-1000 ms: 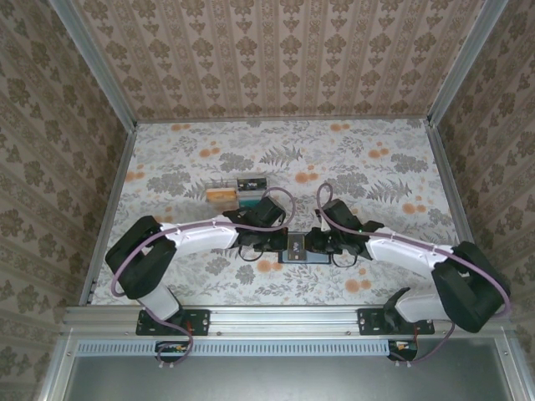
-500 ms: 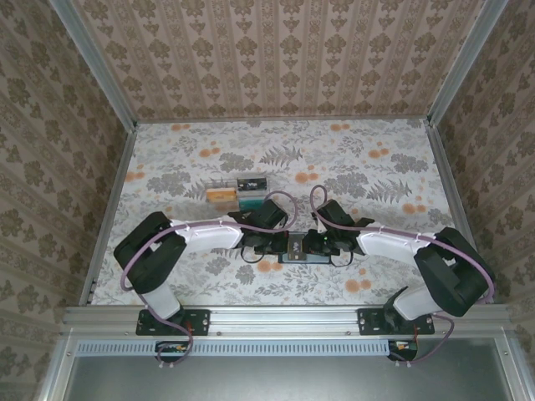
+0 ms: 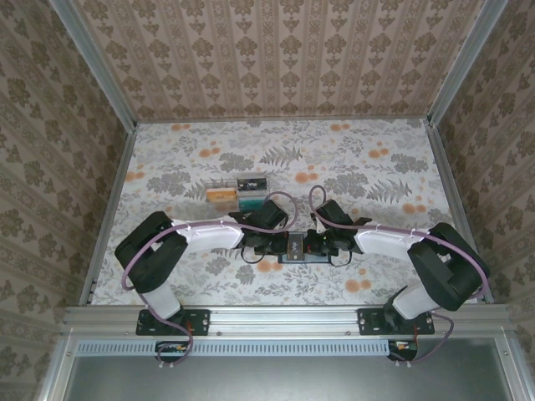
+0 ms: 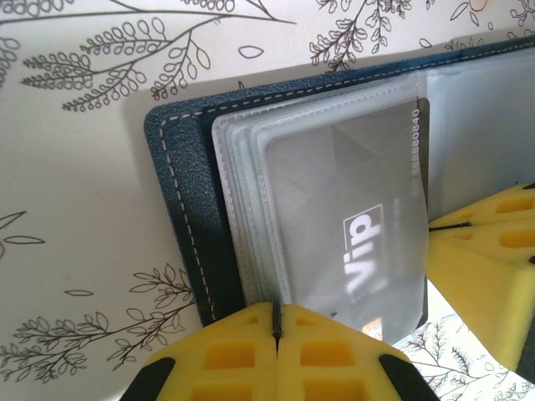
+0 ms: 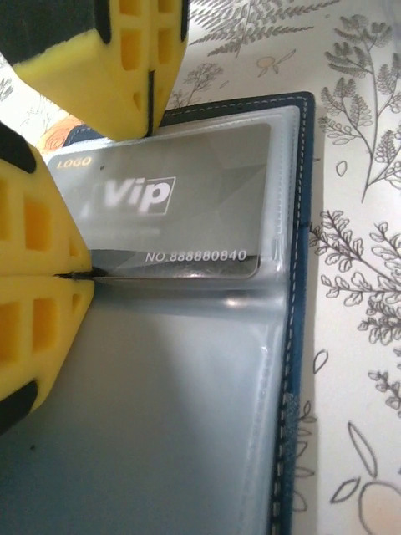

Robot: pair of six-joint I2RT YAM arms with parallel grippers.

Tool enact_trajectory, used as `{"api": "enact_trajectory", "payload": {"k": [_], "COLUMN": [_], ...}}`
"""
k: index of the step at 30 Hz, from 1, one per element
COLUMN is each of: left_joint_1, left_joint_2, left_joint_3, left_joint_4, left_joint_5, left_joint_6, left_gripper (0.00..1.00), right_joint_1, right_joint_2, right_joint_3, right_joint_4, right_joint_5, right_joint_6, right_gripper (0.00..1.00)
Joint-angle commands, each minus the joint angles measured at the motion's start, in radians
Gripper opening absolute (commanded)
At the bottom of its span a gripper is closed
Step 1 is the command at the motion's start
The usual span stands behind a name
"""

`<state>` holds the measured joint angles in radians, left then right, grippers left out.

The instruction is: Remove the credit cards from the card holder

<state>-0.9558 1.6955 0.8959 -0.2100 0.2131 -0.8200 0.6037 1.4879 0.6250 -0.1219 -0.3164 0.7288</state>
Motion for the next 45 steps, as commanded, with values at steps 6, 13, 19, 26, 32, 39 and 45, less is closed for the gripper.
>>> {"api": "enact_trajectory", "payload": {"k": [6, 13, 19, 26, 32, 39, 45], "left_joint_1": [-0.008, -0.007, -0.007, -0.008, -0.008, -0.009, -0.012], "left_joint_2": [0.040, 0.056, 0.056, 0.061, 0.061, 0.062, 0.064], "left_joint_3": [0.022, 0.029, 0.033, 0.037, 0.042, 0.042, 0.044], "left_joint_4": [-0.099, -0.127, -0.124, -0.121, -0.120, -0.120, -0.117], "left_joint_5": [-0.046, -0.056, -0.052, -0.040, -0.039, -0.037, -0.035], "left_joint_6": [-0.025, -0.021, -0.018, -0.015, -0.013, -0.013, -0.013], "left_gripper": [0.00, 0.00, 0.00, 0.00, 0.00, 0.00, 0.00], "right_joint_1": [-0.022, -0.050, -0.059, -0.058, -0.059, -0.060, -0.060], "right_joint_2": [-0.041, -0.075, -0.081, -0.082, -0.030, 0.008, 0.022], "right_joint_3": [-0.015, -0.040, -0.056, -0.050, -0.033, -0.031, -0.031], "right_joint_4": [-0.036, -0.064, -0.030, 0.050, 0.063, 0.068, 0.099], "right_joint_5": [-0.006, -0.009, -0.034, -0.099, -0.110, -0.103, -0.137], "right_joint_6": [-0.014, -0.028, -0.030, -0.022, -0.019, -0.017, -0.011], "right_gripper": [0.00, 0.00, 0.04, 0.21, 0.19, 0.20, 0.20]}}
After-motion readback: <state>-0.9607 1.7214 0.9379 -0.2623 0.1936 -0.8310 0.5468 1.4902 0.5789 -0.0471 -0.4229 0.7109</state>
